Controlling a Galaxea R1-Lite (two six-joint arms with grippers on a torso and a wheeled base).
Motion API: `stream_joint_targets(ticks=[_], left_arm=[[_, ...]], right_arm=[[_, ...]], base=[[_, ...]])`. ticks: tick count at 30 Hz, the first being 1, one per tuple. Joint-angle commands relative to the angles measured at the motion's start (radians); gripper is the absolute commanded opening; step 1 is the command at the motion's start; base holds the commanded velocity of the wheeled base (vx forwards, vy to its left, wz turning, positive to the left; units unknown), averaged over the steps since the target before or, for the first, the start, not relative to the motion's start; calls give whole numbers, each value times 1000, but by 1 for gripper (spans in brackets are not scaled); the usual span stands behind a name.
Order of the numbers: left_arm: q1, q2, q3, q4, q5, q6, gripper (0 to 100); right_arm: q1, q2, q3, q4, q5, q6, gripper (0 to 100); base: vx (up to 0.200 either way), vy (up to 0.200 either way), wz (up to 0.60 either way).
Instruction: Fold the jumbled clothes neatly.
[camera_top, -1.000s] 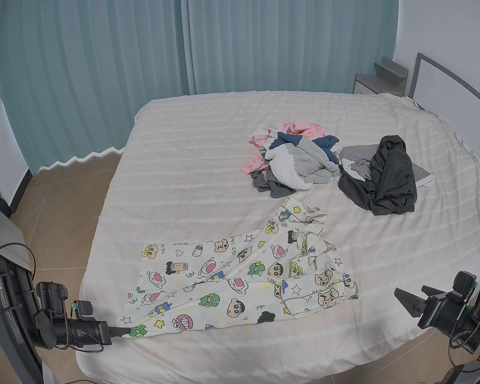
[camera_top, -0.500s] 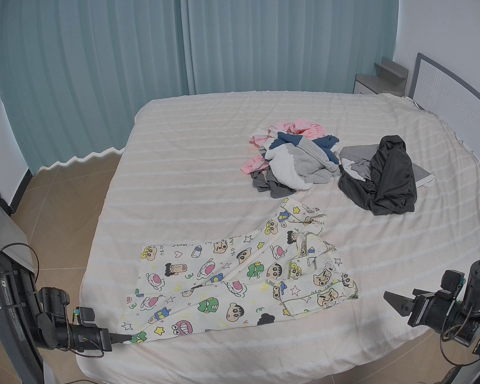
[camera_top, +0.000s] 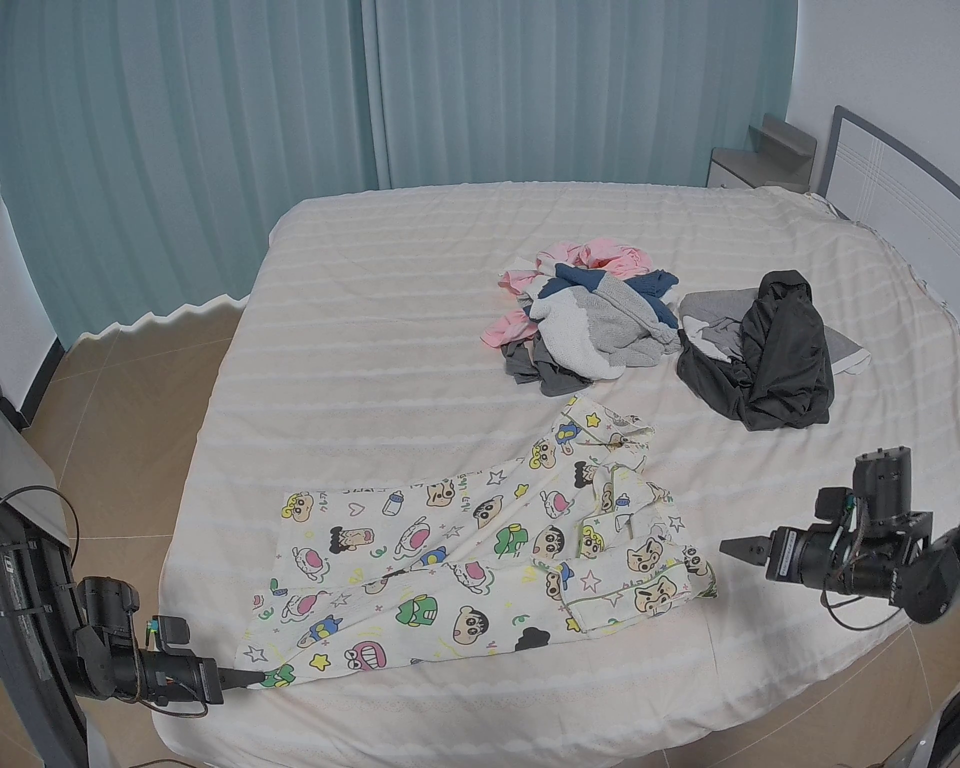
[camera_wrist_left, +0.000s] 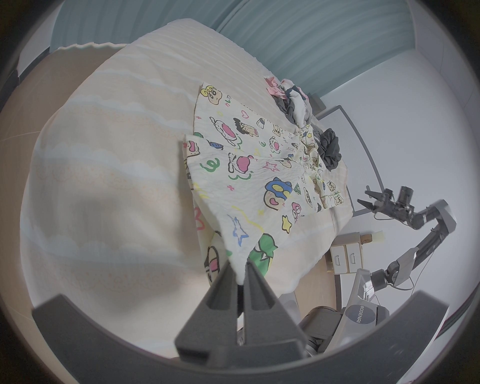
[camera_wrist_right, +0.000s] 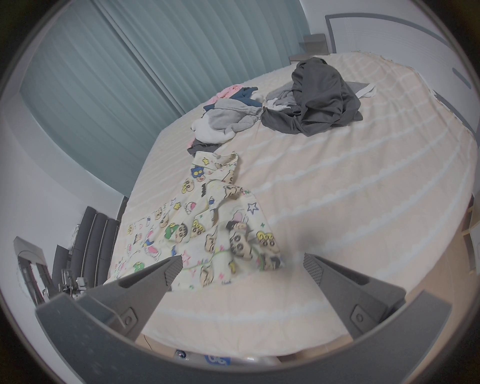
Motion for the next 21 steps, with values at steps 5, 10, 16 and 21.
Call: stream_joint_targets(ticks=[5, 10, 16, 21], left_arm=[[10, 9, 16, -1, -7, 12, 0], [10, 10, 16, -1, -9, 12, 0], [12, 10, 16, -1, -21, 13, 0], [20, 10, 16, -1, -30, 13, 0]], right_arm=[[-58, 345, -245, 3, 56, -32, 100], [-55, 376, -289, 3, 117, -26, 100], [-43, 419, -328, -7, 163, -26, 100], [-23, 434, -351, -8, 179, -21, 100]], base=[[0, 0, 0], [0, 0, 0], [0, 0, 0], [0, 0, 0]])
